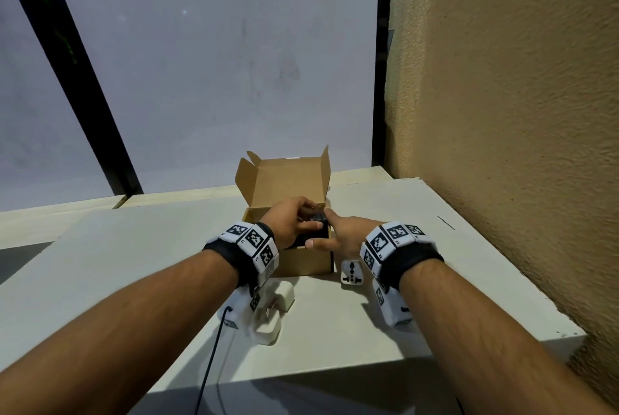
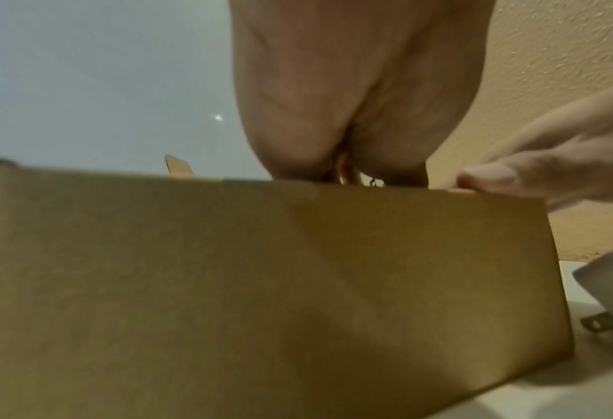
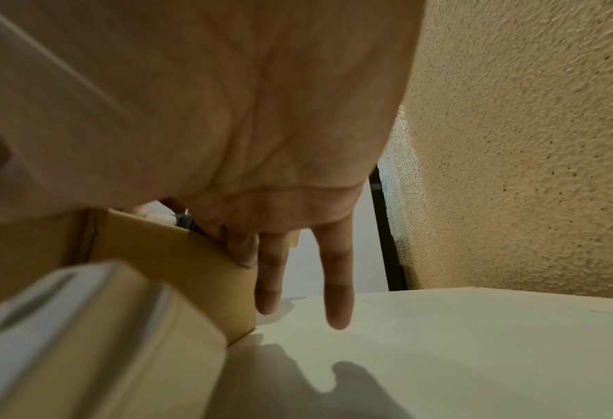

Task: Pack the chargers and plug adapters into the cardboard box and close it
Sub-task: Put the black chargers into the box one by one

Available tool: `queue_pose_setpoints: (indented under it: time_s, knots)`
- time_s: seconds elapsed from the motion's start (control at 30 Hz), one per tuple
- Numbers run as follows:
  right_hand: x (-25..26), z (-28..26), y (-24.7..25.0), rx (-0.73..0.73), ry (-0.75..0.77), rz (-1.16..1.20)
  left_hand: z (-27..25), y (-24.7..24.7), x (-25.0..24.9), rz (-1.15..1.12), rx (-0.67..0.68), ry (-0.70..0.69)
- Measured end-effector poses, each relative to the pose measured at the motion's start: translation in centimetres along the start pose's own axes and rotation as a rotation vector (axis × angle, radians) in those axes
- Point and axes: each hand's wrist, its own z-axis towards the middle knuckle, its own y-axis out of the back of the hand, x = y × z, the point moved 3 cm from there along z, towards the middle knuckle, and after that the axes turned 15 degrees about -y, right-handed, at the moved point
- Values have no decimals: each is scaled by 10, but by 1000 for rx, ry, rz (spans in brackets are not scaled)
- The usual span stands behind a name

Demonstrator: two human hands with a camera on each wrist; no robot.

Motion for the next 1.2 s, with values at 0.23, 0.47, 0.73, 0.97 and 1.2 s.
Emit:
queue_pose_setpoints:
  time_s: [0.23,0.47,0.73,0.97,1.2]
  knots:
    - [0,-1,-1,-6,5,-2,2,-7,8,126,162,94]
    - [0,-1,-2,-20,15,8,-2,-13,8,333,264,134]
    - [1,0,-1,-24,69,34,-16,-12,-4,321,170,-46]
    - [-3,6,-4,-3,0,-4,-23,-10,-7,212,96,-35]
    - [-3,6,-5,3,-17,-14,-19,-12,3,134,100,-49]
